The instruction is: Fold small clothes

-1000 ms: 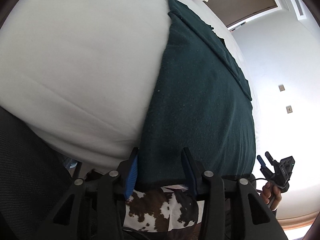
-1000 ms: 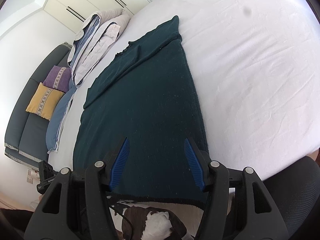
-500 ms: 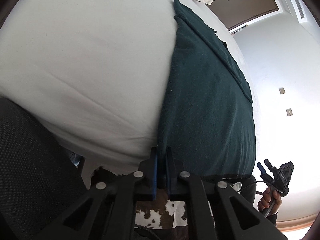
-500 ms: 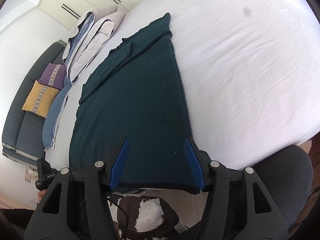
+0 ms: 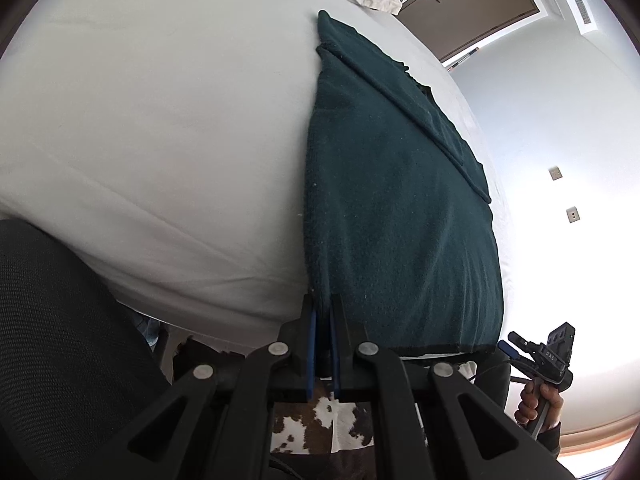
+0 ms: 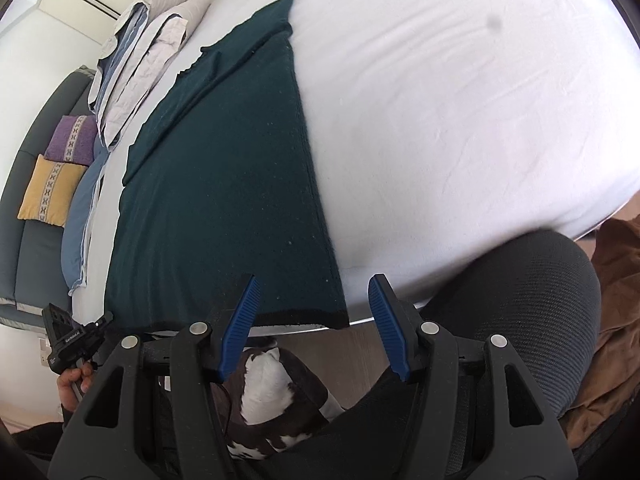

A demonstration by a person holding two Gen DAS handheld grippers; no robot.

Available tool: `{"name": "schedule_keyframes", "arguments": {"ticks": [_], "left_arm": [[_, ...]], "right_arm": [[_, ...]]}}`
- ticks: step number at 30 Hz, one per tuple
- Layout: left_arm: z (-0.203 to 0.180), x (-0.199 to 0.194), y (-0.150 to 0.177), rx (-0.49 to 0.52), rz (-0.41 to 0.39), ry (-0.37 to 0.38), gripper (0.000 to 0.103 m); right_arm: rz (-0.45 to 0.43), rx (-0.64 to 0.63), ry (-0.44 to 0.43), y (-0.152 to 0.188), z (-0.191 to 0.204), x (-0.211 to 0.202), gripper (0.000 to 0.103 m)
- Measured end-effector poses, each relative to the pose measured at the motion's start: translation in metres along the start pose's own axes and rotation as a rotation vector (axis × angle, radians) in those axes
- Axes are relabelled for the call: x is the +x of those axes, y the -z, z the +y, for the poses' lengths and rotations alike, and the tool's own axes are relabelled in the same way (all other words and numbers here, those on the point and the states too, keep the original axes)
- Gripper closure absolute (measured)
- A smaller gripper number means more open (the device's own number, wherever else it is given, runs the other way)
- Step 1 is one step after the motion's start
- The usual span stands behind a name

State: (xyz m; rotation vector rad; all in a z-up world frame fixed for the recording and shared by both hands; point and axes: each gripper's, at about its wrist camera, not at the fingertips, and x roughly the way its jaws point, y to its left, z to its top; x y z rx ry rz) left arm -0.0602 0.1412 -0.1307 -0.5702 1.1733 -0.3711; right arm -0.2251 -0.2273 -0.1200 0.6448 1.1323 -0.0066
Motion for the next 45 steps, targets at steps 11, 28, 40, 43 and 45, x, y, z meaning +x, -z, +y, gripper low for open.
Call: {"name": "schedule_keyframes", "arguments": {"ticks": [11,28,40,43,45], "left_arm": [[0.01,-0.006,0.004,-0.006,-0.004,0.004,0.097],[0.005,-0.017,0.004,-0.006,-0.033,0.043,0.097],[-0.011,-0.05,-0.006,-0.032,-0.122,0.184,0.097],[-0.014,-0.056,-0.01,-0.045,-0.143,0.215,0.097],[-0.015,-0.059,-0.013,-0.052,-0.156,0.232,0.097]], "right_arm": [[0.094,0.099,-0.06,0.01,-0.015,0.03,0.066],[-0.008,0.022,-0.109,0.013,-0.003,-0.008,0.097],[-0.144,-0.012,-0.228,-0.008,0.032,-0.054,0.097],[-0.174,-0.008,-0.267,-0.016,0.04,-0.063,0.097],[-0.194,-0.004,-0.288,-0.022,0.045,-0.068,0.097]]}}
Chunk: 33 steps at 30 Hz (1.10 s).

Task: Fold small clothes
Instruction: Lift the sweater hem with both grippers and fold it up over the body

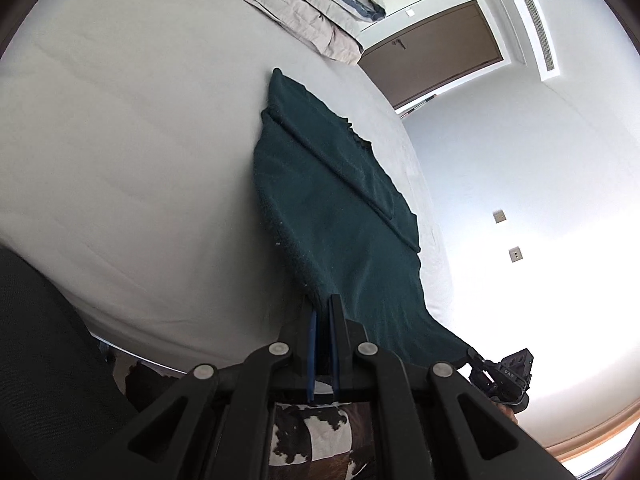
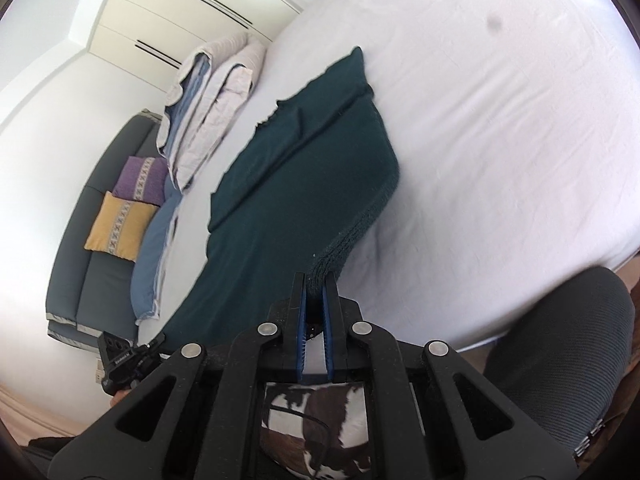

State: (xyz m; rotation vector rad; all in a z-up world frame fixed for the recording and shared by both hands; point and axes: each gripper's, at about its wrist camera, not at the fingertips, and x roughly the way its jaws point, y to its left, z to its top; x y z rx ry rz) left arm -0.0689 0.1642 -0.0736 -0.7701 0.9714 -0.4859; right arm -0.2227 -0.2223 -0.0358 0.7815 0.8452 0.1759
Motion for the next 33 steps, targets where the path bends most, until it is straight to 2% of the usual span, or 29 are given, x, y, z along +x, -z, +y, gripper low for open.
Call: {"name": "schedule_keyframes", "arguments": {"ticks": [5,21,33], "left_arm": [[-0.006,-0.003,-0.01,-0.015,-0.03,0.036,0.097],[-0.024,-0.006,-0.056,-0.03,-0.15,0.081,0.097],[-0.038,0.012,-0.103,-0.036,-0.194,0.132,0.097]], "right_arm": [[-0.045,0.012,-0.049,-0.015,0.012,-0.005,0.097],[-0.171,0.033,-0.113,-0.063,0.027,-0.018,0.097],[-0.236,0.021,-0.106,-0.129,0.046,0.012,0.097]]}}
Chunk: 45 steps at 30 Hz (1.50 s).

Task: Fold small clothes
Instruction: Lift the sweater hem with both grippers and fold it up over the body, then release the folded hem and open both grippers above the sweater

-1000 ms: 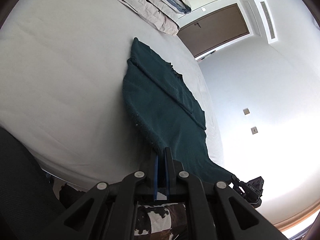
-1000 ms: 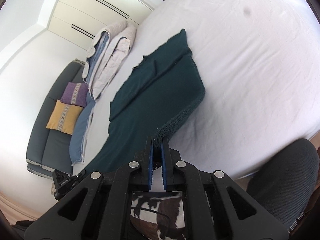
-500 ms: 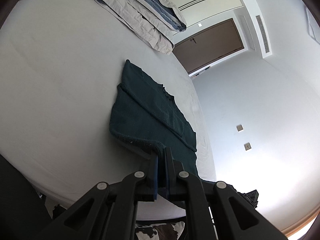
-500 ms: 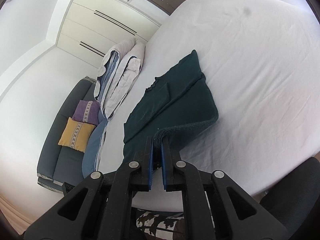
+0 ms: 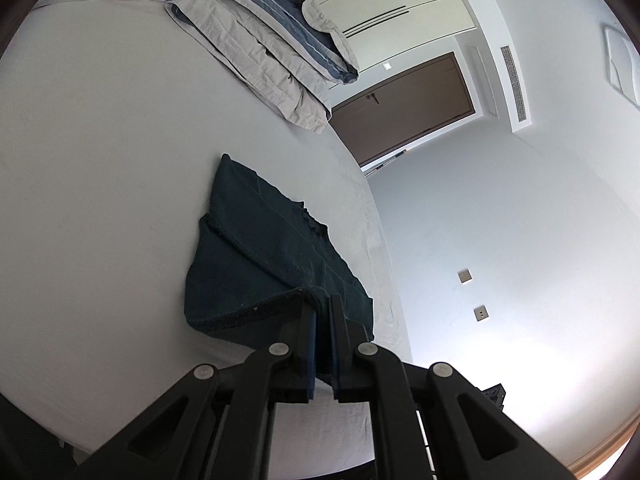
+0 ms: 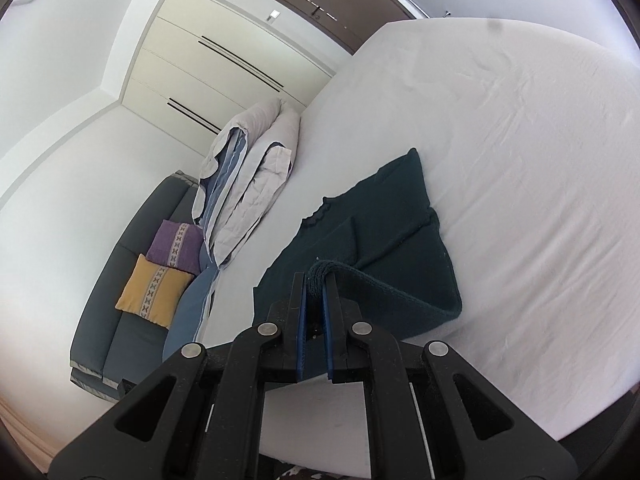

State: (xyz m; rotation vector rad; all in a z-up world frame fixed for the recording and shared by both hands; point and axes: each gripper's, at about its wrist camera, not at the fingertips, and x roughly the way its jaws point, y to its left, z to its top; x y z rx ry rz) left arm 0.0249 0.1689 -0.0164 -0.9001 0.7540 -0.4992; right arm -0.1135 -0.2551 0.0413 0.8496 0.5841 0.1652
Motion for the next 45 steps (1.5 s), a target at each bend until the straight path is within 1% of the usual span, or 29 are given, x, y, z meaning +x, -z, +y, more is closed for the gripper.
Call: {"name": "schedule_keyframes", "arguments": {"ticks": [5,9,14,20,26,31,38,40,43,44,45], "left_arm": [[0.003,0.024,-0.026,-0.031,-0.013,0.023,0.097],[0.005,0.045,-0.048,-0.04,-0.017,0.024,0.097],[0.001,0.076,-0.072,-0.016,-0.014,-0.003,0.097],[0.007,0.115,-0.103,-0.019,-0.008,-0.025,0.097],[0.017,0.159,-0.132,-0.021,0.001,-0.067,0.097],[0.032,0.201,-0.156,-0.049,0.021,-0.106,0.097],[0.053,0.251,-0.18,-0.056,0.043,-0.185,0.097],[0.062,0.263,-0.183,-0.057,0.051,-0.222,0.096],[0.075,0.278,-0.185,-0.048,0.066,-0.289,0.095],[0.077,0.283,-0.185,-0.041,0.07,-0.306,0.092],[0.078,0.285,-0.184,-0.037,0.075,-0.307,0.087]], "right_arm": [[-0.027,0.006,0.017,-0.029,-0.001,0.03,0.097],[-0.036,-0.008,0.045,-0.052,0.001,0.063,0.097],[-0.031,-0.036,0.096,-0.077,0.002,0.11,0.097],[-0.015,-0.021,0.138,-0.107,-0.011,0.173,0.097],[0.009,-0.015,0.179,-0.136,-0.024,0.236,0.097],[0.022,-0.015,0.225,-0.155,-0.037,0.281,0.097],[0.035,0.018,0.282,-0.183,-0.063,0.346,0.097],[0.043,0.035,0.29,-0.188,-0.071,0.362,0.097],[0.048,0.059,0.336,-0.193,-0.087,0.386,0.093],[0.049,0.061,0.353,-0.194,-0.092,0.392,0.088],[0.051,0.068,0.361,-0.195,-0.097,0.398,0.076]]}}
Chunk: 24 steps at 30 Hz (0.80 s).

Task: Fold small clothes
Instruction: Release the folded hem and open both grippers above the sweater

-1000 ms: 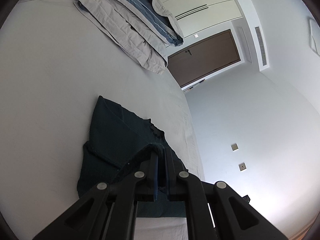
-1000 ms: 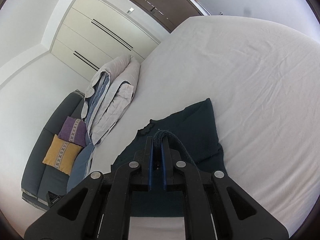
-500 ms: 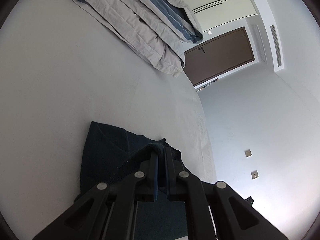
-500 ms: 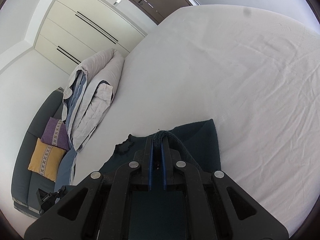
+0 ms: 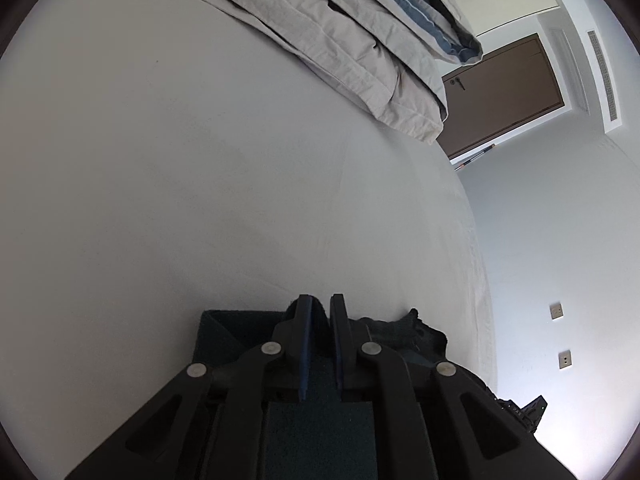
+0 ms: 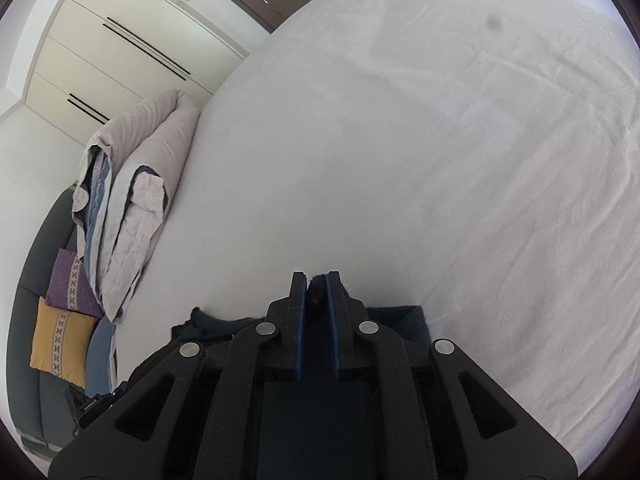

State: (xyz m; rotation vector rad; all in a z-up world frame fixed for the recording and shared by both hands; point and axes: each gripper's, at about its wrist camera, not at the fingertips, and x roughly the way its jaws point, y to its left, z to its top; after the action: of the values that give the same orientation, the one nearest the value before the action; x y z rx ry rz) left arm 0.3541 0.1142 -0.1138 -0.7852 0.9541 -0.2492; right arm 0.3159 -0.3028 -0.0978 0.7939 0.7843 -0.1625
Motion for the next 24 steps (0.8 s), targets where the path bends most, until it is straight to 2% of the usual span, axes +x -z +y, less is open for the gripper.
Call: {"name": "schedule_keyframes", "arguments": {"ticks": [1,2,3,4,6,8,13,18,24], "left_arm": [[0.001,0.0,0.001,0.002,0.004,0.001,0.077],[0.0,0.0,0.002,0.004,0.005,-0.002,0.063],[-0.001,-0.001,0.002,0.011,0.004,-0.011,0.057],[-0.002,-0.004,0.003,0.017,-0.005,-0.014,0.052],[-0.003,-0.012,0.003,0.023,-0.014,0.002,0.05],[-0.004,-0.021,0.005,0.025,-0.024,0.01,0.042],[-0.01,-0.046,0.017,0.08,-0.06,-0.002,0.042],[-0.015,-0.069,0.063,0.206,-0.055,-0.05,0.042],[-0.02,-0.087,0.118,0.318,-0.06,-0.097,0.042]], "right_arm": [[0.0,0.017,0.001,-0.002,-0.003,0.006,0.065],[-0.014,0.039,-0.004,-0.003,-0.006,0.007,0.04],[-0.034,0.051,-0.015,-0.003,-0.008,0.006,0.037],[-0.049,0.049,-0.024,-0.004,-0.008,0.004,0.037],[-0.059,0.032,-0.017,-0.003,-0.007,0.0,0.037],[-0.062,0.004,-0.015,0.001,-0.005,-0.007,0.037],[-0.074,-0.105,0.013,0.024,0.013,-0.038,0.037],[-0.052,-0.234,0.015,0.068,0.034,-0.067,0.037],[-0.003,-0.369,0.011,0.127,0.056,-0.077,0.037]]}}
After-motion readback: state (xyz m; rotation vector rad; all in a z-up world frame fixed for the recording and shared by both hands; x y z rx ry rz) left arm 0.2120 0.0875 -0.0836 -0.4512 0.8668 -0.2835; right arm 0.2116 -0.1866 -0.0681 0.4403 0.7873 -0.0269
